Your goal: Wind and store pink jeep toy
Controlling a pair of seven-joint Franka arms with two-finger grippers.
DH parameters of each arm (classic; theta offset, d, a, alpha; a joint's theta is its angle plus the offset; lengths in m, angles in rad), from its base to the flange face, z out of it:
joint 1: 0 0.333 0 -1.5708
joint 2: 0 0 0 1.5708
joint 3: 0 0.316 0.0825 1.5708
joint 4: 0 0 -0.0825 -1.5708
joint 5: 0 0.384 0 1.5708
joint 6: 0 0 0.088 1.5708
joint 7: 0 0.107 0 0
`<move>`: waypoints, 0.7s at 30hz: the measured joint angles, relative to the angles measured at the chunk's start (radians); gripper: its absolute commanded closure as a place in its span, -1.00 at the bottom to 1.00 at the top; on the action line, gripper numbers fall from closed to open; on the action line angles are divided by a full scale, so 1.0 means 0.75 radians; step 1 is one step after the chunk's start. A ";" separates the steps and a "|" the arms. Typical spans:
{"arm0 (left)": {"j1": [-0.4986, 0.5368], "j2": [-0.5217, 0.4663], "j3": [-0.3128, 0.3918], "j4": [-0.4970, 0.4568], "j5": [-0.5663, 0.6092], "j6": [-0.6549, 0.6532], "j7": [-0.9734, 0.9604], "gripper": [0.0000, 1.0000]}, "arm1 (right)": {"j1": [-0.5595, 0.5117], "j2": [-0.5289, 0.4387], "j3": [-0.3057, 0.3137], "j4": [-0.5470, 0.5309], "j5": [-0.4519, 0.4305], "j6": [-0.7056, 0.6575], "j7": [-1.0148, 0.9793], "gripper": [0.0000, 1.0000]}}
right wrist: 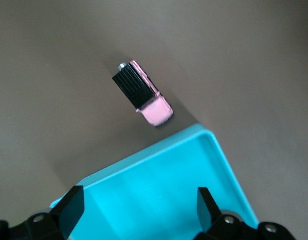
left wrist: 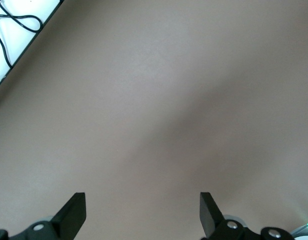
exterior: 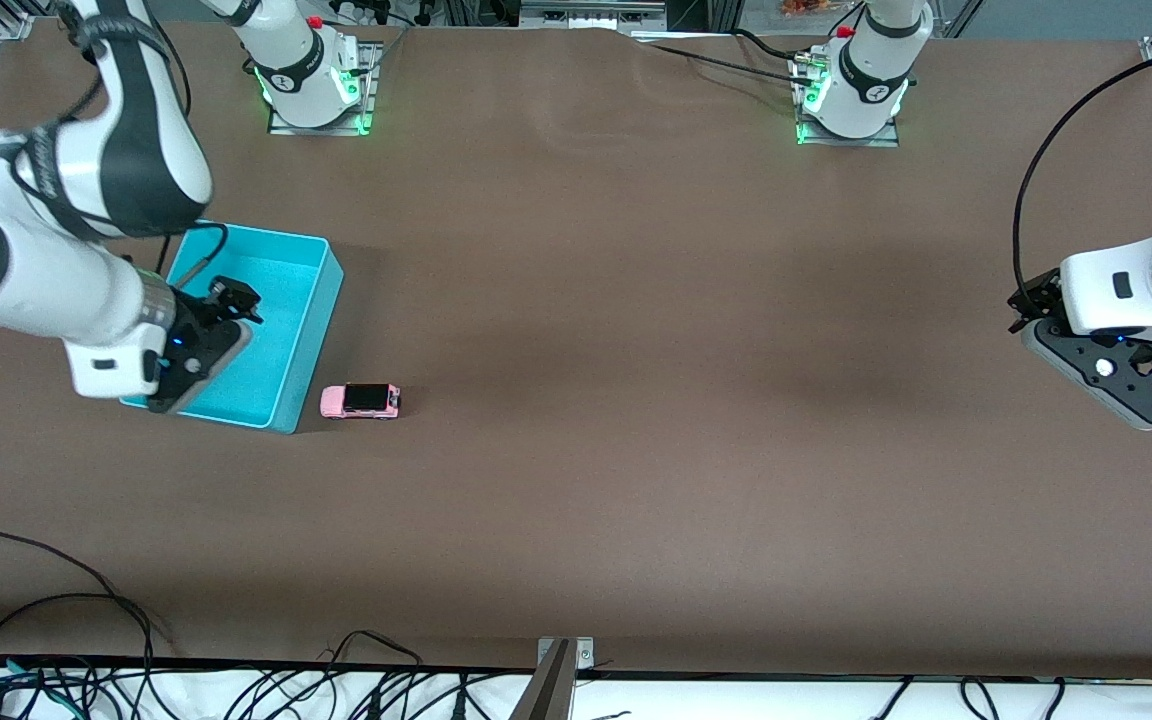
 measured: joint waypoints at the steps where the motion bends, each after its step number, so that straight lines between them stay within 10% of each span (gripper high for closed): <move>1: 0.000 0.002 0.002 0.002 0.000 0.000 -0.002 -1.00 | 0.002 0.020 0.008 -0.001 0.000 0.026 -0.042 -1.00; 21: 0.004 0.003 0.000 0.013 -0.143 -0.019 -0.461 -1.00 | 0.025 0.343 0.110 -0.013 0.000 0.407 -0.557 -1.00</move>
